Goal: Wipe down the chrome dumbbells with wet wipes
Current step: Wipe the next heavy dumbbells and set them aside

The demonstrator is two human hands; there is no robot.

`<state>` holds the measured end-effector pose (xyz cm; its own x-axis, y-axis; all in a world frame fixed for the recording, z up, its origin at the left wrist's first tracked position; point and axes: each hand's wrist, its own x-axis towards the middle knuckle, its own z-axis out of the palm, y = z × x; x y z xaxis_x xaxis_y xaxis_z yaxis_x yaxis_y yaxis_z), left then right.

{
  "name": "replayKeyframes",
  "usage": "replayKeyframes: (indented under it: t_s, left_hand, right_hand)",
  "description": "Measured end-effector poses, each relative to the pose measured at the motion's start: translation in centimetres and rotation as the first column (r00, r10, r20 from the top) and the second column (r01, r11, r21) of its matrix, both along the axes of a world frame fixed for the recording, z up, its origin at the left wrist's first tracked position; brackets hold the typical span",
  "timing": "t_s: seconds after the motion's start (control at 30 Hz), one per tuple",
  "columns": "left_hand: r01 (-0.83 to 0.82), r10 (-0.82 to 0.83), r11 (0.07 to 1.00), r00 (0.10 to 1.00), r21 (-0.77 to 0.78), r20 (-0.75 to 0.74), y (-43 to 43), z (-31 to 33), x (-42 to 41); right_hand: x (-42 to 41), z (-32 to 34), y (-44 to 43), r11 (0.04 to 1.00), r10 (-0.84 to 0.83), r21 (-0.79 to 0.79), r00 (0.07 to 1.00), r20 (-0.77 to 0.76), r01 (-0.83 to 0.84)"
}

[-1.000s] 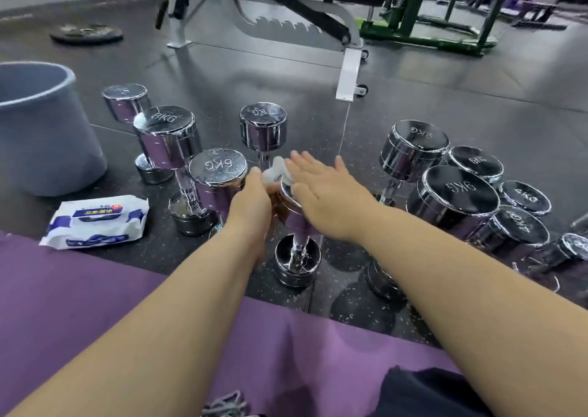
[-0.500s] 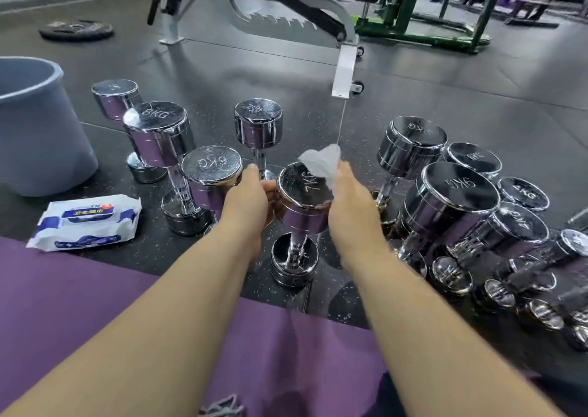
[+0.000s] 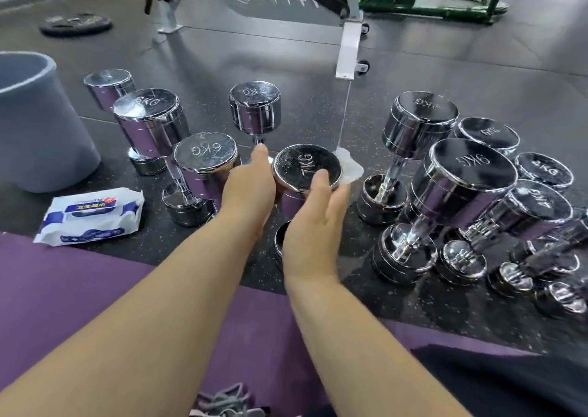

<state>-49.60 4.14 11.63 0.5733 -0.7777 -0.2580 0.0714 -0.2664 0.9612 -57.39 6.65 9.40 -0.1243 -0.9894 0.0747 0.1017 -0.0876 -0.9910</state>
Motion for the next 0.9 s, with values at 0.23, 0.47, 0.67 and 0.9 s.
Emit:
replayKeyframes:
  t_s: [0.23, 0.47, 0.67, 0.9]
  left_hand:
    - [0.048, -0.049, 0.998, 0.998, 0.036, 0.028, 0.4, -0.2, 0.1]
    - [0.097, -0.103, 0.992, 0.992, 0.08, 0.071, 0.5, 0.0, 0.4]
    - [0.326, -0.29, 0.94, 0.919, -0.1, 0.267, 1.2, 1.8, 0.2]
    - [0.599, -0.523, 0.783, 0.486, 0.169, 0.7, -2.4, 4.1, -0.1]
  right_hand:
    - [-2.4, 1.1, -3.5, 0.955, 0.195, 0.198, 0.969, 0.149, -0.223]
    - [-3.3, 1.8, -4.9, 0.933, 0.257, 0.243, 0.964, 0.071, -0.267]
    - [-6.2, 2.9, -5.1, 0.895, 0.425, 0.194, 0.9, -0.096, -0.402]
    - [-6.2, 4.2, -5.1, 0.898, 0.404, 0.162, 0.912, 0.069, -0.409]
